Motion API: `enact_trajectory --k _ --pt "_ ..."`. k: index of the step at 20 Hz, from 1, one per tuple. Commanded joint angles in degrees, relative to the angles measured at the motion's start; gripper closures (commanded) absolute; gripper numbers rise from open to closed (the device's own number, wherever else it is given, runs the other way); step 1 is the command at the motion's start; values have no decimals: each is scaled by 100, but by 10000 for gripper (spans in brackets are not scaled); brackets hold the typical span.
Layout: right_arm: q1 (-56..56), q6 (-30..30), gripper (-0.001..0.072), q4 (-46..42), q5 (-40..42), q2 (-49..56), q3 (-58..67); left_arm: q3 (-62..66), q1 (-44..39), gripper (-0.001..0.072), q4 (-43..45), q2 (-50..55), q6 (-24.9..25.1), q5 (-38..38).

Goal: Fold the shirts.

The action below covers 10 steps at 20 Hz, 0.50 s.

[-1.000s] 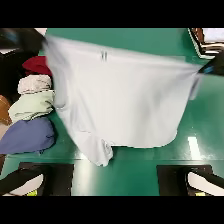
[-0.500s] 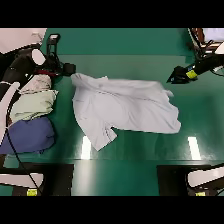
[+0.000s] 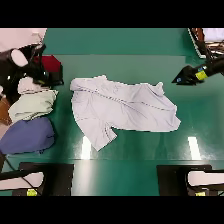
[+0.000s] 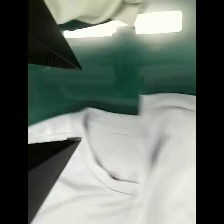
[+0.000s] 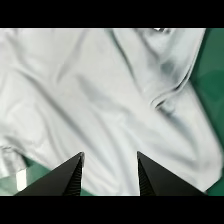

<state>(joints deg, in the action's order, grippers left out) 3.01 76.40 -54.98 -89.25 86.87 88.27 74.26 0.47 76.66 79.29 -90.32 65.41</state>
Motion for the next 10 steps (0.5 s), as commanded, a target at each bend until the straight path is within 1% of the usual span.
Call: enact_trajectory --k 1,3,5,7,10 --pt "295 -109 325 575 131 -870 -1237 -1591 -22 218 -330 -822 31 -2" --pt "354 -109 325 588 365 -1274 -1725 -2535 -85 218 -682 -1235 33 -319" --pt "352 -109 324 595 516 -1574 -2031 -3204 -184 218 -1178 -1425 48 -638" --pt "350 -109 325 592 570 -1799 -2258 -3591 -439 218 -1467 -1423 90 -938" --pt "350 -107 324 595 579 -1969 -2302 -3814 -870 218 -1794 -1421 74 -1672"
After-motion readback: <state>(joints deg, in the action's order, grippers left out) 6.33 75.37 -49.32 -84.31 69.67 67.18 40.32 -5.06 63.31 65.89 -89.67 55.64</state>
